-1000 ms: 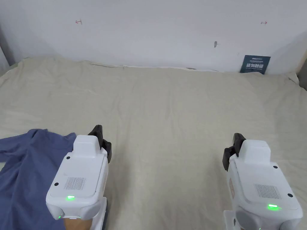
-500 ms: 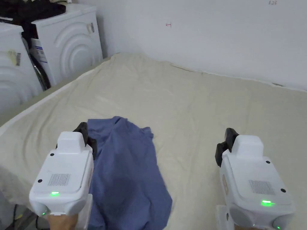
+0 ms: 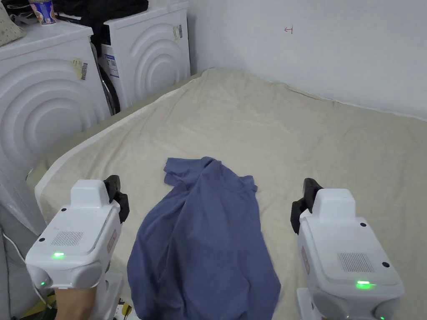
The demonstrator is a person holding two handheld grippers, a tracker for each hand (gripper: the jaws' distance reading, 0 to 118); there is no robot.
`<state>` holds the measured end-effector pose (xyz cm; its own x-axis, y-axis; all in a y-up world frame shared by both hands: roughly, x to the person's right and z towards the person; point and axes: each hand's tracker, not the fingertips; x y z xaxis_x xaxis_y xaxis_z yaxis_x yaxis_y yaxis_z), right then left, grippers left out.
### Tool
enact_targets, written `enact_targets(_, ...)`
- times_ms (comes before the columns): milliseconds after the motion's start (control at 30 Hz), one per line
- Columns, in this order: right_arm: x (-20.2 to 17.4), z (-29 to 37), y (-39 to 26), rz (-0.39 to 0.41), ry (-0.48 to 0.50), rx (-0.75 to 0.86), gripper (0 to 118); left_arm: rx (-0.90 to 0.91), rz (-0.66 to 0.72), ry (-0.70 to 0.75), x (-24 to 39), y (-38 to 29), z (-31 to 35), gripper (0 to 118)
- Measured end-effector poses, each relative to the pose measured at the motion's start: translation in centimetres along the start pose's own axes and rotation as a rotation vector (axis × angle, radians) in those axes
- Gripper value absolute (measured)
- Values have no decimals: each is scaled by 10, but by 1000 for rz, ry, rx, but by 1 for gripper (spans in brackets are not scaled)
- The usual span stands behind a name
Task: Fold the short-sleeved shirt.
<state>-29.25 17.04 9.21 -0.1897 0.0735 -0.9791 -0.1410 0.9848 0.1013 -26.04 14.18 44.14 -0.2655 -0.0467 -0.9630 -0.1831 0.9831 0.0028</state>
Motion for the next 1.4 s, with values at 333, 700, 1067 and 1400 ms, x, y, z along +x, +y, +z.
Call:
enact_targets(333, 49, 5, -2, 22, -115, -15, 1, -430, 113, -267, 73, -6, -111, 29)
enact_targets(700, 112, 18, -31, 7, -267, -96, 1, -786, 28, -260, 177, -69, -181, 114)
enact_targets(1067, 151, 42, -47, -32, -345, -143, 1, -795, -156, -309, 200, -82, -159, 2)
enact_targets(1400, 178, 91, -31, -45, -379, -56, 1, -452, -78, -511, 210, 44, -90, 2)
